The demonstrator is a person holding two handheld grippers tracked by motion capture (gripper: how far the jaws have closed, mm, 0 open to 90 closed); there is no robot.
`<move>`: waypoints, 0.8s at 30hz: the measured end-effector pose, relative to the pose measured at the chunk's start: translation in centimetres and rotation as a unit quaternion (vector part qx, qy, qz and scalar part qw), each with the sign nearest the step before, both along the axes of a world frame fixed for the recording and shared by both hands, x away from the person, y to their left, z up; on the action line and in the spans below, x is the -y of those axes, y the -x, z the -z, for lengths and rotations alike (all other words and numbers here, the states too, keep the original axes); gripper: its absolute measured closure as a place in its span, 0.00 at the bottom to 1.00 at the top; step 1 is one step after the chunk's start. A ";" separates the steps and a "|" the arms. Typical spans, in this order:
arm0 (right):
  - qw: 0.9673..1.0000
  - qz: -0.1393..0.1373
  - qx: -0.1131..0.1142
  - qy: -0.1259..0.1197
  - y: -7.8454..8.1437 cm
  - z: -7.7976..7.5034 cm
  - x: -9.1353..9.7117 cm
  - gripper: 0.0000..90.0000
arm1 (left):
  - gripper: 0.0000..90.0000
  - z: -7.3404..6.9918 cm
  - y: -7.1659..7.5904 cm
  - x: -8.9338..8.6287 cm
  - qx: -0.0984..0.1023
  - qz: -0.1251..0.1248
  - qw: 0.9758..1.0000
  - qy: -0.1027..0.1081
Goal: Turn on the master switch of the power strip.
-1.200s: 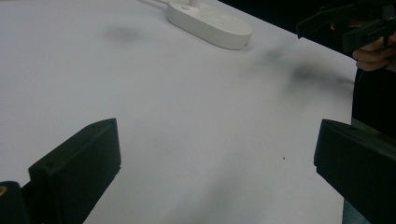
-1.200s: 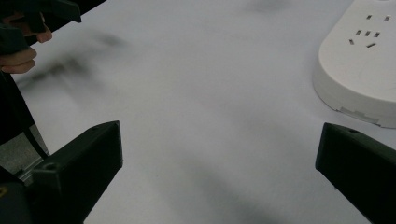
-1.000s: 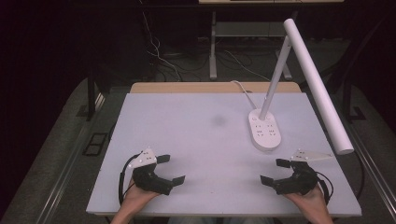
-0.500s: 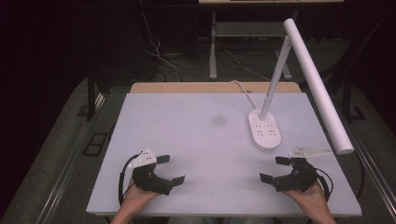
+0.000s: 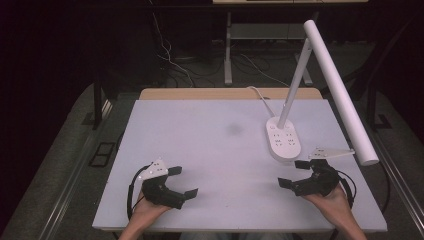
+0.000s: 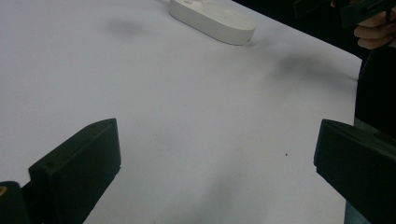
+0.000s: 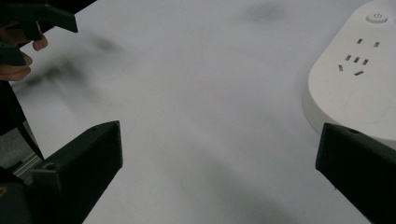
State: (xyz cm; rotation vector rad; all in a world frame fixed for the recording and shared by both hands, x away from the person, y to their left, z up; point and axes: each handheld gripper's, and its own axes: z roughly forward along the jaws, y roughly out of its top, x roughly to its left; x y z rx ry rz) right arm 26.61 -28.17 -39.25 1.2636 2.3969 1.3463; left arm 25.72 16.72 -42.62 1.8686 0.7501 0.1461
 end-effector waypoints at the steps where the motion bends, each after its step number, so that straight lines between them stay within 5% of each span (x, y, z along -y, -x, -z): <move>1: 1.000 0.000 0.002 -0.001 -0.1 -0.1 0.0 0.00 | 0.00 0.0 0.0 0.0 0.000 0.000 1.000 0.000; 24: 0.998 -0.016 0.002 0.055 -3.3 -2.5 -1.5 0.00 | 0.00 0.0 0.0 -0.1 -0.002 -0.003 1.000 0.000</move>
